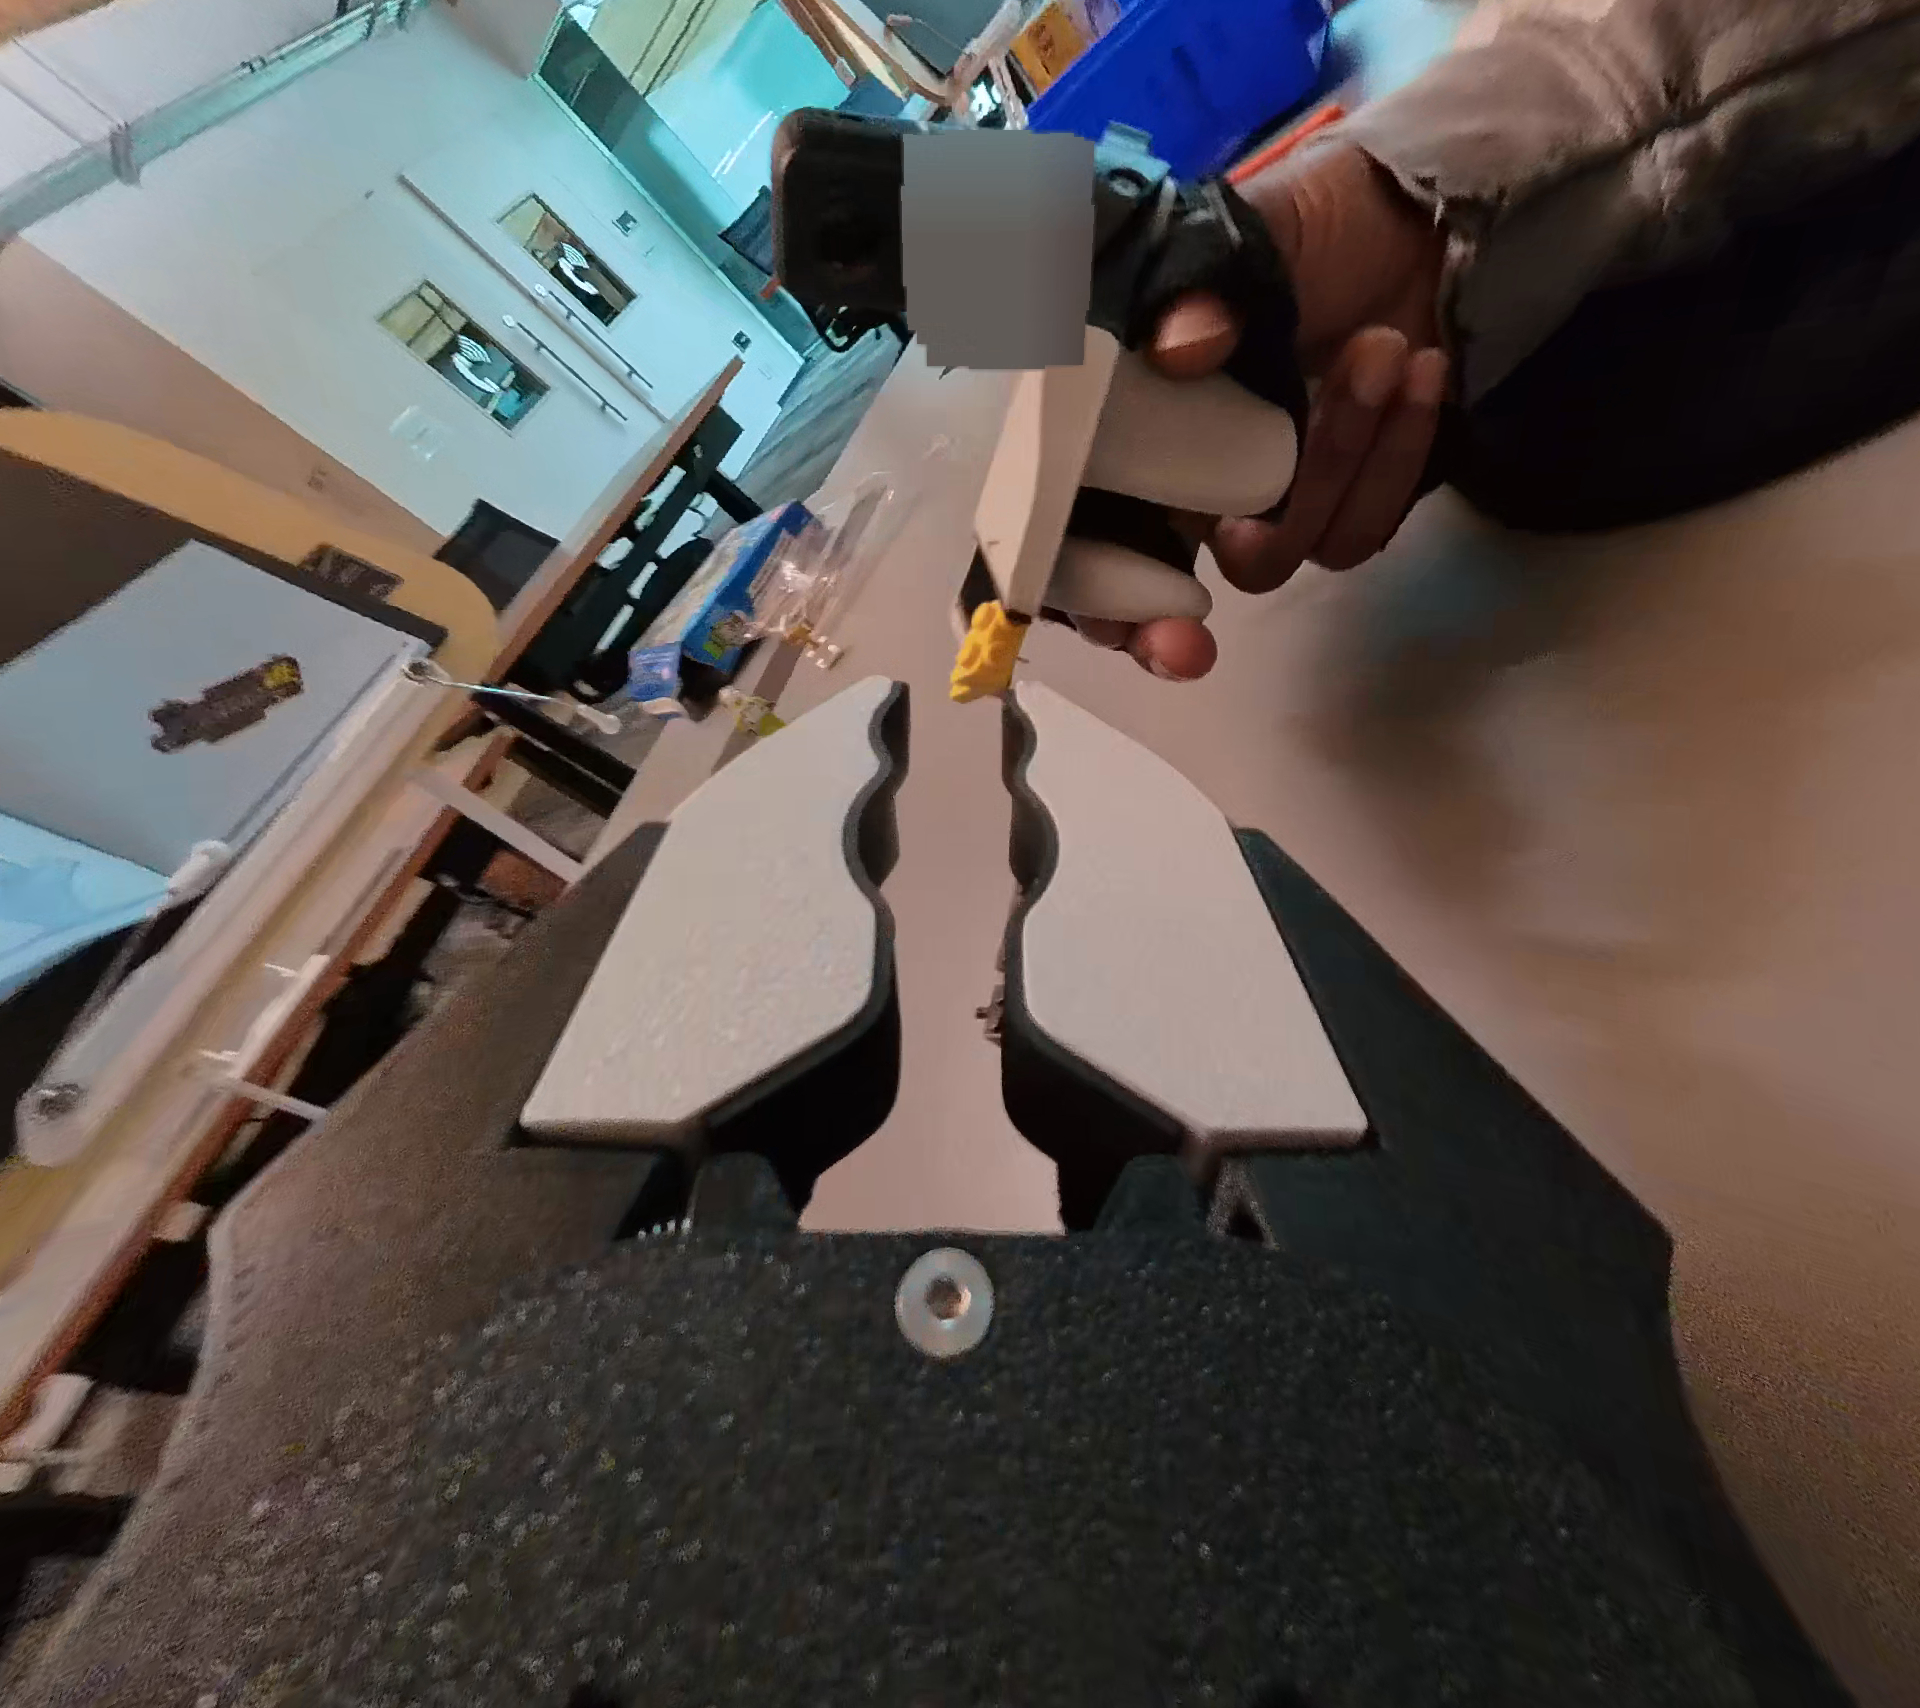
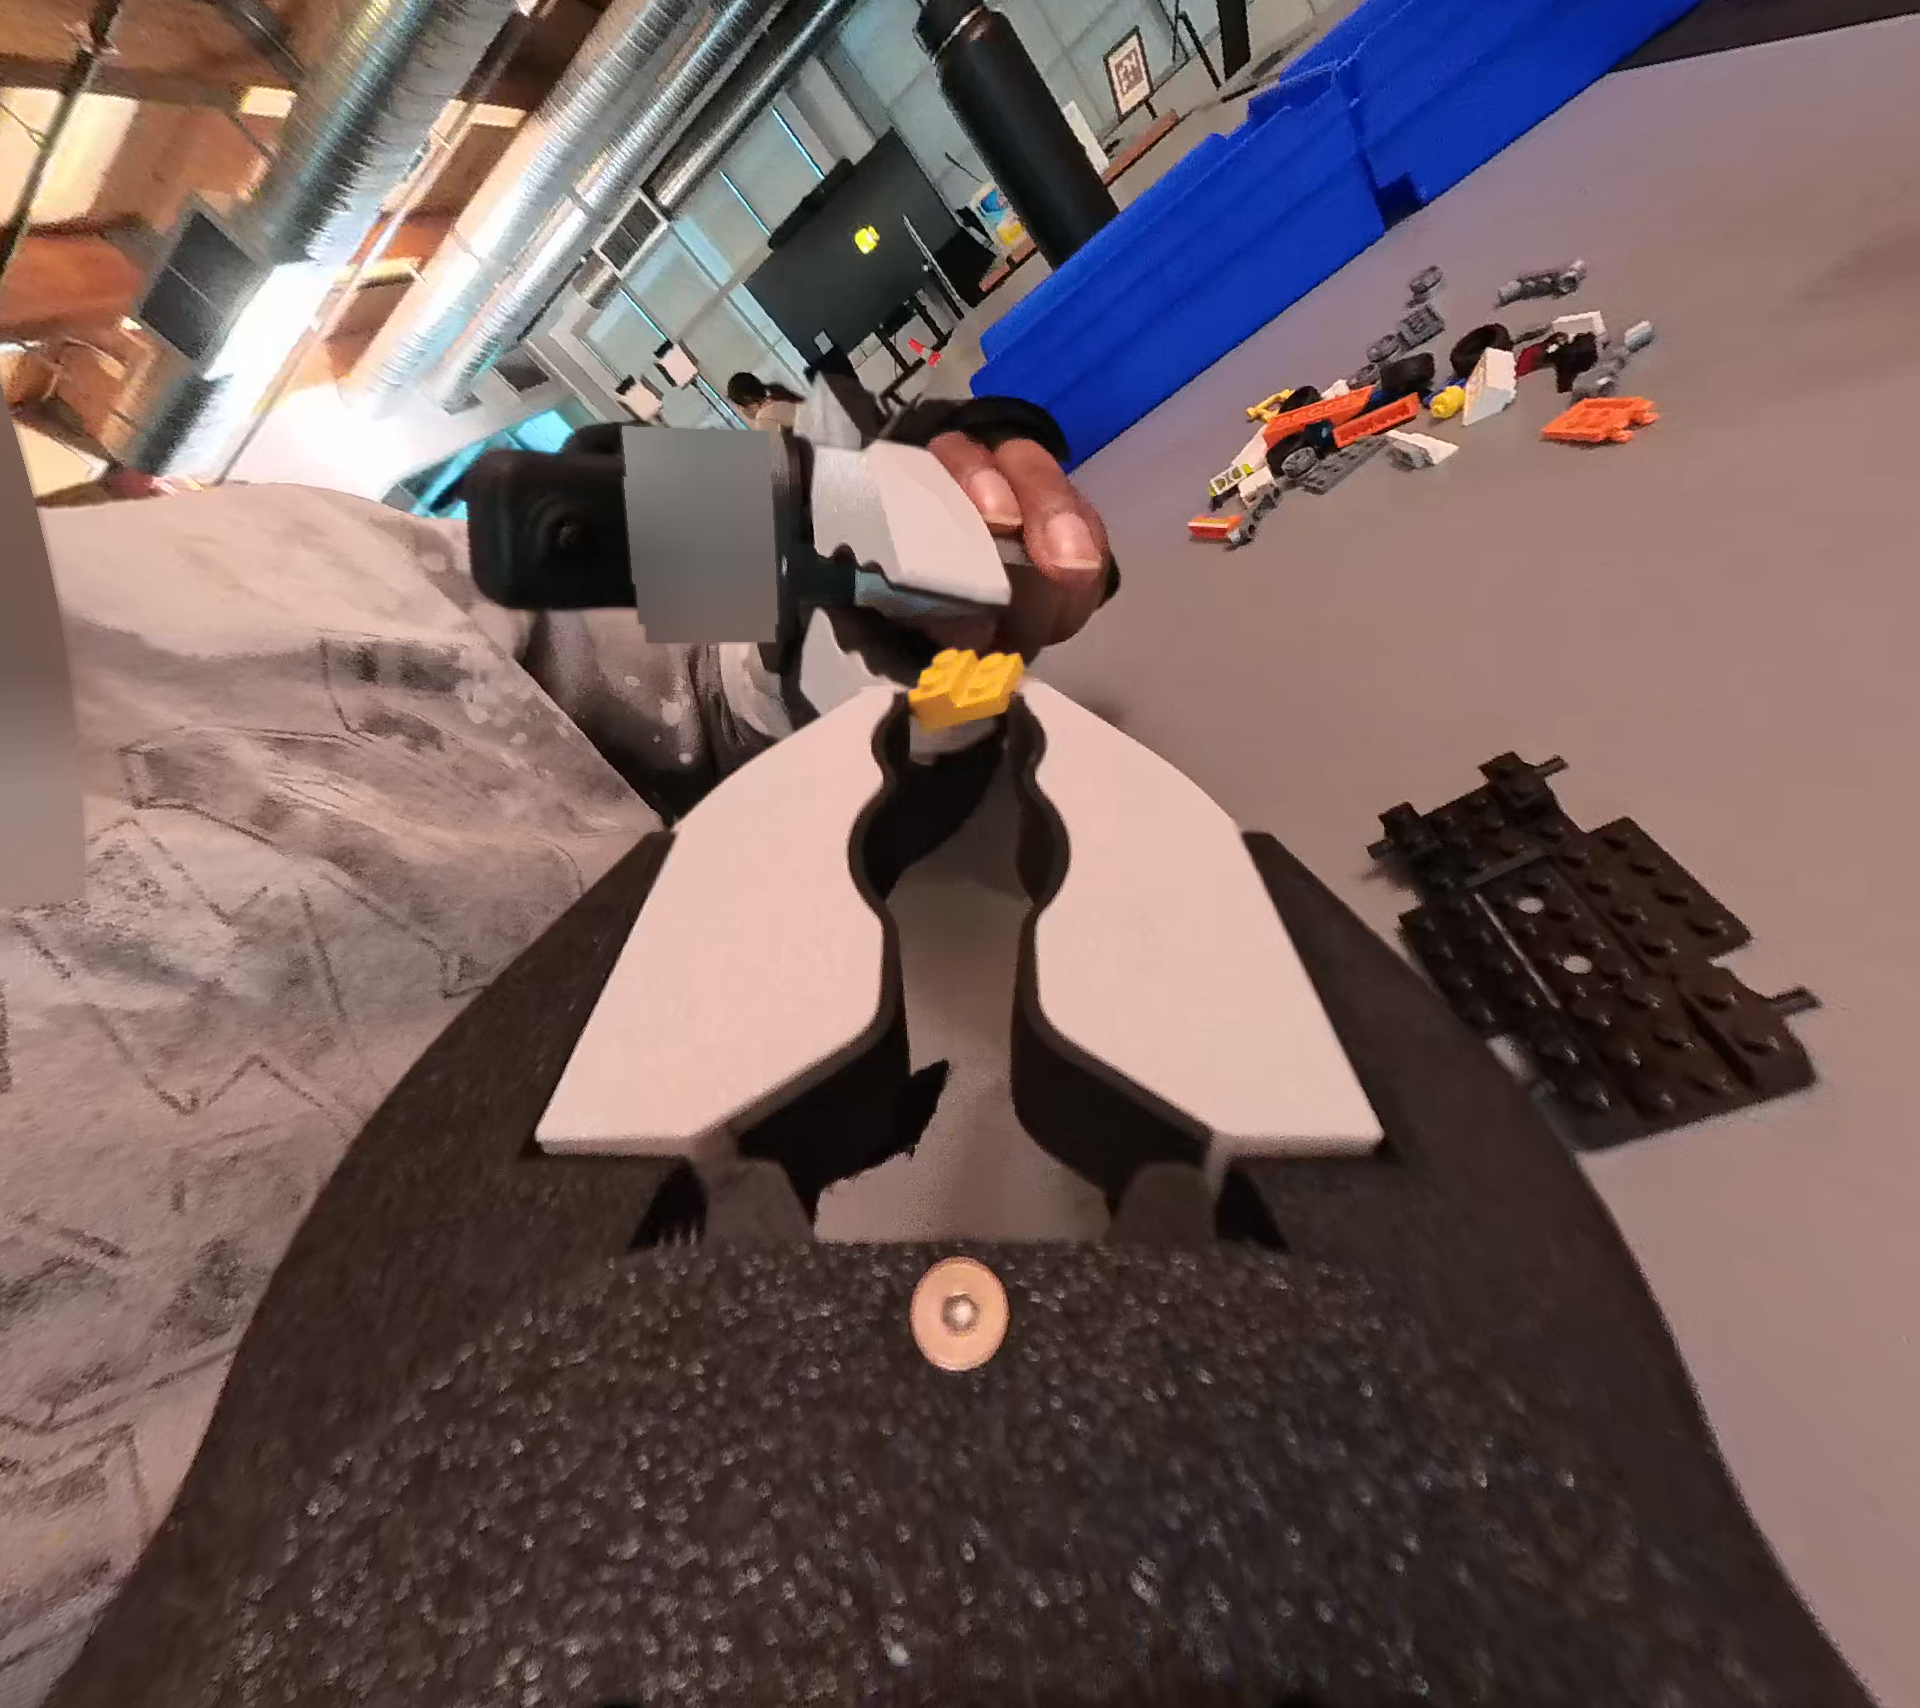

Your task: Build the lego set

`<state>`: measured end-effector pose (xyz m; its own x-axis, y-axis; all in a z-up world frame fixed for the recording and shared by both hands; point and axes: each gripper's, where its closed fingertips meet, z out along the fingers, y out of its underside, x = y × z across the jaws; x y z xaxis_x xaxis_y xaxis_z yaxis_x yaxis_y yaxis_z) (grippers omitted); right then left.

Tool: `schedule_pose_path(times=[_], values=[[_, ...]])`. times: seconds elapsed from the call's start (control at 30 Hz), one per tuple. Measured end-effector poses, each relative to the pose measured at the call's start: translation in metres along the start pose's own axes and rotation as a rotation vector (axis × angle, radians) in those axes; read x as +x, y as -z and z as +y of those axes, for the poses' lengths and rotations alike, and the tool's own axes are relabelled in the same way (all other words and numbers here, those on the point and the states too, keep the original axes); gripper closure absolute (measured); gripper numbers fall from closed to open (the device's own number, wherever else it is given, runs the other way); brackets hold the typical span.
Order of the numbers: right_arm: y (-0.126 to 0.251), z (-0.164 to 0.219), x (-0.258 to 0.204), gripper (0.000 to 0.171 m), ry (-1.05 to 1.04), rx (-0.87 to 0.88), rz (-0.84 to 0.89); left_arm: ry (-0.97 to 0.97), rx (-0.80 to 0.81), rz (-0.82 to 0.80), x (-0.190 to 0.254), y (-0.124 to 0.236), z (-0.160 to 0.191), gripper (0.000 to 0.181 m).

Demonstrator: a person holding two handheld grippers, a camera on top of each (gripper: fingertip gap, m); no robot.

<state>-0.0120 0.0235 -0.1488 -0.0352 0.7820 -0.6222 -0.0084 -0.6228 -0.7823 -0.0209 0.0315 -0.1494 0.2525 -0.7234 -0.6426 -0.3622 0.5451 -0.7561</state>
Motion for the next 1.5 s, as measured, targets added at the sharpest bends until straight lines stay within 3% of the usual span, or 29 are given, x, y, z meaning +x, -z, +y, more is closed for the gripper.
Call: schedule_pose_path(times=[0.17,0.43,0.73,1.03,1.27,1.43,1.5], values=[[0.003,-0.003,-0.016,0.154,-0.011,0.027,-0.13,0.136,0.072,0.023,-0.007,0.005,-0.01,0.173],[0.004,-0.003,-0.028,0.154,-0.057,0.047,-0.256,0.05,0.14,0.045,0.005,0.006,-0.03,0.167],[0.0,0.001,-0.033,0.154,-0.088,0.03,-0.3,-0.044,0.121,0.016,0.011,0.004,-0.035,0.174],[0.009,-0.013,0.003,0.161,0.002,0.075,0.015,-0.127,-0.029,-0.086,-0.003,-0.004,-0.01,0.176],[0.012,-0.018,0.024,0.141,0.11,0.058,0.307,-0.155,-0.206,-0.142,-0.013,-0.012,0.024,0.175],[-0.001,-0.009,0.03,0.137,0.048,0.033,0.351,-0.251,-0.259,-0.176,-0.012,-0.017,0.027,0.175],[-0.002,-0.009,0.03,0.145,0.037,0.048,0.338,-0.305,-0.269,-0.178,-0.009,-0.018,0.027,0.176]])
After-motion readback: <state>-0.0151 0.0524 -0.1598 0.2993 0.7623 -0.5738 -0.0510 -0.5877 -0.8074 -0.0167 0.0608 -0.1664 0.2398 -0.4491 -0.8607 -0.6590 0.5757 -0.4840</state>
